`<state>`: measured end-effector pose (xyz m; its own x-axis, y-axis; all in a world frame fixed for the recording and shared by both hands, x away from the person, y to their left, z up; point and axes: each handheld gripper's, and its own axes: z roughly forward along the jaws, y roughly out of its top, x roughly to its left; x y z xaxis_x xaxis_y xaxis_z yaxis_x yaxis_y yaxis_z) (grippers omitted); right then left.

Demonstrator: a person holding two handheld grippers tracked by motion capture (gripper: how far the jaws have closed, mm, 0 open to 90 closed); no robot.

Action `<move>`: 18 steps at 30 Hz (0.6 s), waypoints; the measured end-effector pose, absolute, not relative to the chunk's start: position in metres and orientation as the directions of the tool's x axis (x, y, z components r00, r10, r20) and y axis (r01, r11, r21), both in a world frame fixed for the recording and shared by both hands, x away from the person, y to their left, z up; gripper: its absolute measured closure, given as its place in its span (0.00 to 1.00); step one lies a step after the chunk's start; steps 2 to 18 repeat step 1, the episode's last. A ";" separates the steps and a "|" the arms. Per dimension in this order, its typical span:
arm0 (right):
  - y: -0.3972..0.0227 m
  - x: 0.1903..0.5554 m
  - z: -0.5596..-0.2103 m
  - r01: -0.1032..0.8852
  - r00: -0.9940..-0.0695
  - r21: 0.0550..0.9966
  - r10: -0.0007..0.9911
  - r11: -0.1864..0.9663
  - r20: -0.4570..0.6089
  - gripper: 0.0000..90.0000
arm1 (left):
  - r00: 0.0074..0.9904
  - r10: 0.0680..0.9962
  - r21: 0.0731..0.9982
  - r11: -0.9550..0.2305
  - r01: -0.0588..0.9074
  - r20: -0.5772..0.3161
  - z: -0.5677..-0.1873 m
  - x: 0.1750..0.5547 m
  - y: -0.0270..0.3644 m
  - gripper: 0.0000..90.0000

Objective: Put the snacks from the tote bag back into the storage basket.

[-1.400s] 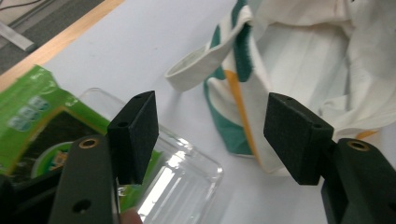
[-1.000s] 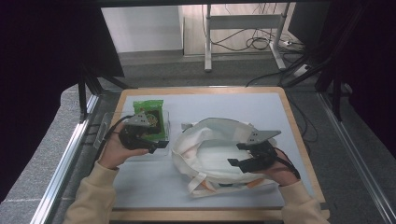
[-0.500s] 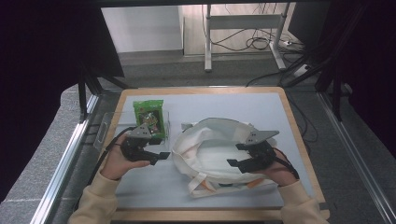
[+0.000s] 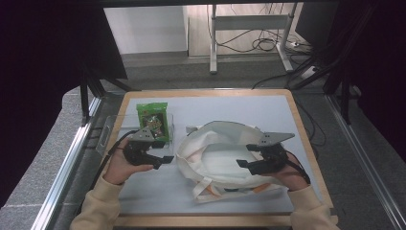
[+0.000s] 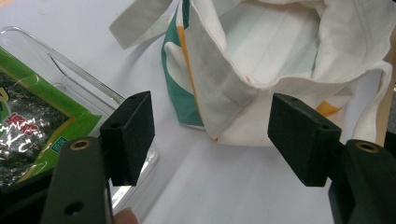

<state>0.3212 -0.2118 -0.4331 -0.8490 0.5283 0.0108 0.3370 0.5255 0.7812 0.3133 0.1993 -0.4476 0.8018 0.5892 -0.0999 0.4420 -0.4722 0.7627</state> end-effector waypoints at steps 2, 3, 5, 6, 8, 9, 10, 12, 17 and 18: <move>-0.213 0.322 -0.433 0.337 -0.849 0.783 0.528 0.523 0.013 0.34 | 0.800 0.592 0.765 -0.467 0.443 -0.102 -0.447 0.313 0.199 0.35; -0.213 0.322 -0.433 0.337 -0.849 0.783 0.528 0.523 0.013 0.34 | 0.800 0.592 0.765 -0.467 0.443 -0.102 -0.447 0.313 0.199 0.35; -0.213 0.322 -0.433 0.337 -0.849 0.783 0.528 0.523 0.013 0.34 | 0.800 0.592 0.765 -0.467 0.443 -0.102 -0.447 0.313 0.199 0.35; -0.213 0.322 -0.433 0.337 -0.849 0.783 0.528 0.523 0.013 0.34 | 0.800 0.592 0.765 -0.467 0.443 -0.102 -0.447 0.313 0.199 0.35; -0.213 0.322 -0.433 0.337 -0.849 0.783 0.528 0.523 0.013 0.34 | 0.800 0.592 0.765 -0.467 0.443 -0.102 -0.447 0.313 0.199 0.35; -0.213 0.322 -0.433 0.337 -0.849 0.783 0.528 0.523 0.013 0.34 | 0.800 0.592 0.765 -0.467 0.443 -0.102 -0.447 0.313 0.199 0.35; -0.213 0.322 -0.433 0.337 -0.849 0.783 0.528 0.523 0.013 0.34 | 0.800 0.592 0.765 -0.467 0.443 -0.102 -0.447 0.313 0.199 0.35; -0.213 0.322 -0.433 0.337 -0.849 0.783 0.528 0.523 0.013 0.34 | 0.800 0.592 0.765 -0.467 0.443 -0.102 -0.447 0.313 0.199 0.35; -0.213 0.322 -0.433 0.337 -0.849 0.783 0.528 0.523 0.013 0.34 | 0.800 0.592 0.765 -0.467 0.443 -0.102 -0.447 0.313 0.199 0.35; -0.213 0.322 -0.433 0.337 -0.849 0.783 0.528 0.523 0.013 0.34 | 0.800 0.592 0.765 -0.467 0.443 -0.102 -0.447 0.313 0.199 0.35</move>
